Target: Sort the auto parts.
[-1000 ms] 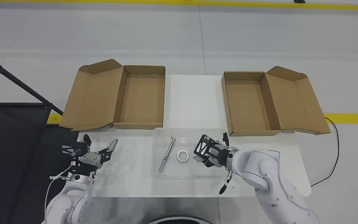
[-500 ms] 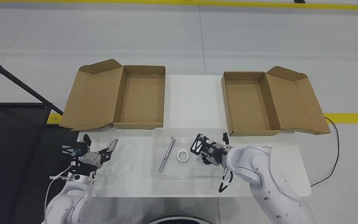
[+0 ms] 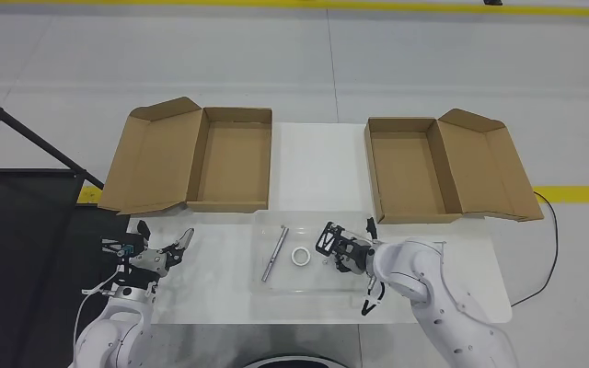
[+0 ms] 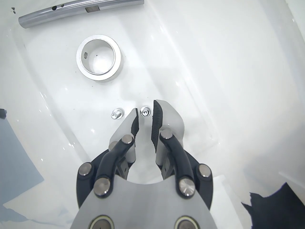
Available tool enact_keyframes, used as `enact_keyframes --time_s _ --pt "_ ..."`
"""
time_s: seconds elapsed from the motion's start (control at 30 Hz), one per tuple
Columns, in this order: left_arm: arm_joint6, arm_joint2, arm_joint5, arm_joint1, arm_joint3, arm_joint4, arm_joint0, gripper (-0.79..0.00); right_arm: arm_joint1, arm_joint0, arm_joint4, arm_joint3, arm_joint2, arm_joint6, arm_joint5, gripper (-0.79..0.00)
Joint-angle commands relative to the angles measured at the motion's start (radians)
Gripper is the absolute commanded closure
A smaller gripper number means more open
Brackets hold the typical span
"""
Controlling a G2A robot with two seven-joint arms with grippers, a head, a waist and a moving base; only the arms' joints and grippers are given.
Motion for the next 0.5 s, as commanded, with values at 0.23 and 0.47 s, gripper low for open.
enact_keyframes --time_s 0.23,0.47 --pt "0.0 0.0 0.0 0.0 0.0 0.0 0.0 -0.785 0.006 -0.002 0.029 -0.025 0.021 -0.049 -0.008 0.0" --pt "0.0 0.0 0.0 0.0 0.0 0.0 0.0 -0.785 0.021 -0.038 0.12 -0.111 0.12 -0.171 -0.043 0.0"
